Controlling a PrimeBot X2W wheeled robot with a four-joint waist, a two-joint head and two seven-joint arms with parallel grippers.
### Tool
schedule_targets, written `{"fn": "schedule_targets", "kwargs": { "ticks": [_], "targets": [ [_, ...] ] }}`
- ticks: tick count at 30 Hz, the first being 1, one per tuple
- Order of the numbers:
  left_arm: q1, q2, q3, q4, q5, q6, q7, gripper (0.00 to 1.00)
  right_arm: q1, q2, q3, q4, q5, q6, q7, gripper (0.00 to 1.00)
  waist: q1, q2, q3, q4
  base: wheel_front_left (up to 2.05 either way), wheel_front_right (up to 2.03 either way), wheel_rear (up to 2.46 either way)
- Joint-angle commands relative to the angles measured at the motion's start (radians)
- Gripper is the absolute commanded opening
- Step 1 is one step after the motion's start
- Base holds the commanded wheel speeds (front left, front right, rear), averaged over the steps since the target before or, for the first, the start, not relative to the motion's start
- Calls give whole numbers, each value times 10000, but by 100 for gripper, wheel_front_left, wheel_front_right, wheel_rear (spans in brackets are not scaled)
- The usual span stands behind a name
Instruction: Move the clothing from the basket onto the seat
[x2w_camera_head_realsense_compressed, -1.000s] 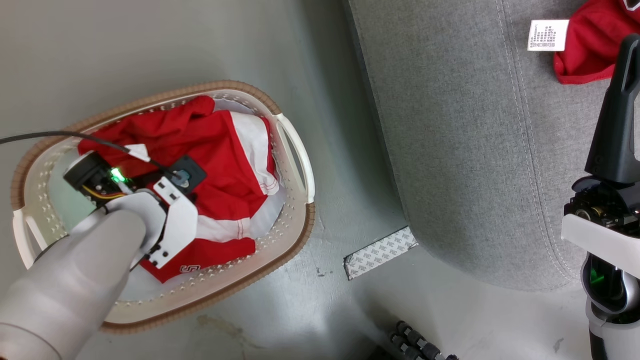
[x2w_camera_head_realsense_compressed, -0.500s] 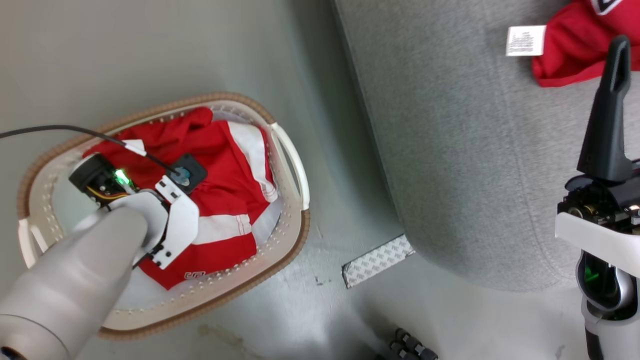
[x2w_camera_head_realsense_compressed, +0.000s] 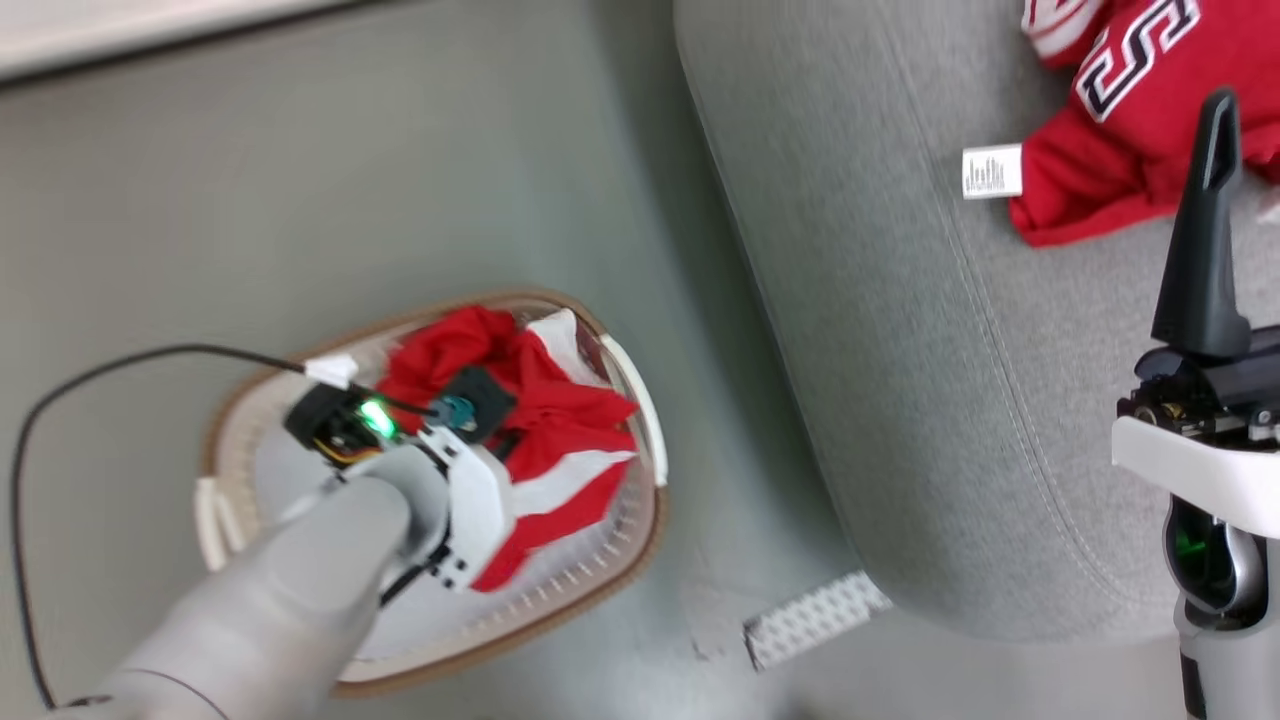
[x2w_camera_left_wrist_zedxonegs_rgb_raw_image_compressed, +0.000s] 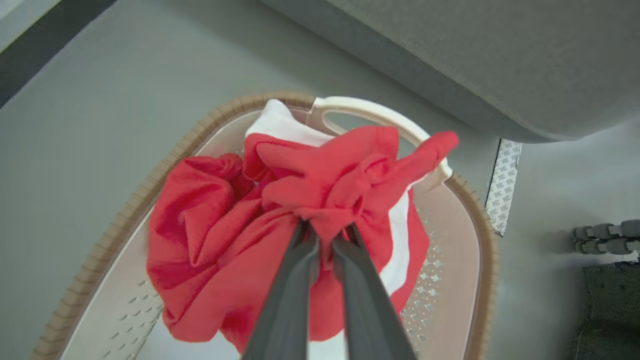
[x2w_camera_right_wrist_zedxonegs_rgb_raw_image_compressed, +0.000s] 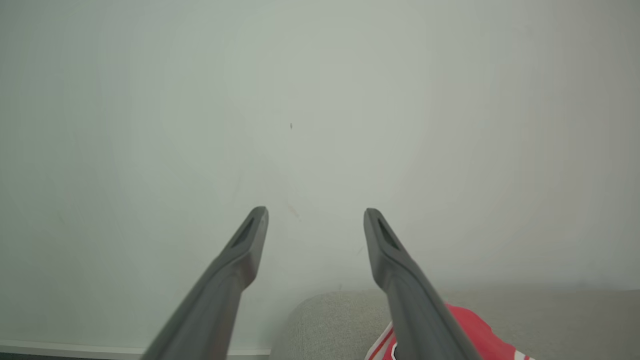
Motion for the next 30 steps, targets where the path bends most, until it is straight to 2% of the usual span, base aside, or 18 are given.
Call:
{"fn": "schedule_targets", "kwargs": {
  "ticks": [1,9,17,22,30],
  "targets": [
    [208,-82,6,-48,-215,16,-148,0,177,-6,-78,100,-69,-22,7,100,1,0,-886,590,0,0,0],
    [769,-687,192,-375,-1018,16,-993,0,634,-9,-360,643,-411,-22,8,100,1,0,-2531,1271,0,0,0],
    [1336,-1001,733,-1271,-1522,16,-1375,0,1269,-10,-464,1232,-326,-22,8,100,1,0,-4121,1768,0,0,0],
    [1812,-766,1464,-2570,-1462,138,-1389,0,1556,-12,-278,1620,-428,-22,8,100,1,0,-4903,1994,0,0,0],
    [2363,-201,2573,-4585,-1397,612,-1391,0,2059,-40,80,2111,-137,-22,8,100,1,0,-5795,2322,0,0,0]
  ]
}}
